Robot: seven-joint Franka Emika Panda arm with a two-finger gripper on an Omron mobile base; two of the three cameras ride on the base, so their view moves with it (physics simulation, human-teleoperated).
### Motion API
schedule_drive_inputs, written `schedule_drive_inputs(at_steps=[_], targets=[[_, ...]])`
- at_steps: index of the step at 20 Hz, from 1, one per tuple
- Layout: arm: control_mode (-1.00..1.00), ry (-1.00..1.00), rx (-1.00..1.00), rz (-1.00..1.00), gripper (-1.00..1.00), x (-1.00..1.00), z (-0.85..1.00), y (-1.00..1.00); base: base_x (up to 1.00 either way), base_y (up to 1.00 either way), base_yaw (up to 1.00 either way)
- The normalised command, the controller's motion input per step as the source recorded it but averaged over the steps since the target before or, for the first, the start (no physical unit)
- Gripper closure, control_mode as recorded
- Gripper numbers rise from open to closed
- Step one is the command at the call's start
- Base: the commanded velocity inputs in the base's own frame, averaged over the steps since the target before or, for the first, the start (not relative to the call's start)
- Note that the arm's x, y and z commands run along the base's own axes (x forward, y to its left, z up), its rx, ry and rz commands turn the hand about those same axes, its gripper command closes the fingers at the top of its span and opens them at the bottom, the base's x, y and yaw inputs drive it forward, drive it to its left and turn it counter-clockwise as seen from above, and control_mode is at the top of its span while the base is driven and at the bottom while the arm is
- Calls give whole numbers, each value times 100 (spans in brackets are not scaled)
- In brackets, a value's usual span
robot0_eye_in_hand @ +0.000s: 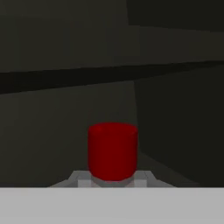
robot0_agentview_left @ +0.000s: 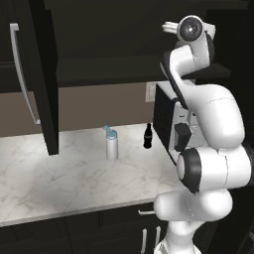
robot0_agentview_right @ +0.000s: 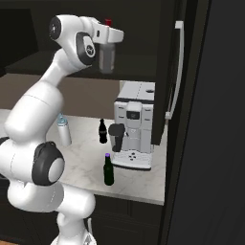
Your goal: Sort all alcoholic drinks to one cabinet, and non-alcoholic drinks to the other.
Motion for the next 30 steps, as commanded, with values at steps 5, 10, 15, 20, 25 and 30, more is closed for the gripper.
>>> schedule_drive_inputs(at_steps=[5,10,15,20,25,30], targets=[[-100,0,0,0,100,28,-12,-1,0,0,0],[-100,0,0,0,100,37,-1,0,0,0,0],[-100,0,0,0,100,45,0,0,0,0,0],[-100,0,0,0,100,42,0,0,0,0,0],[-100,0,0,0,100,25,0,0,0,0,0],[-100,0,0,0,100,19,0,0,0,0,0]])
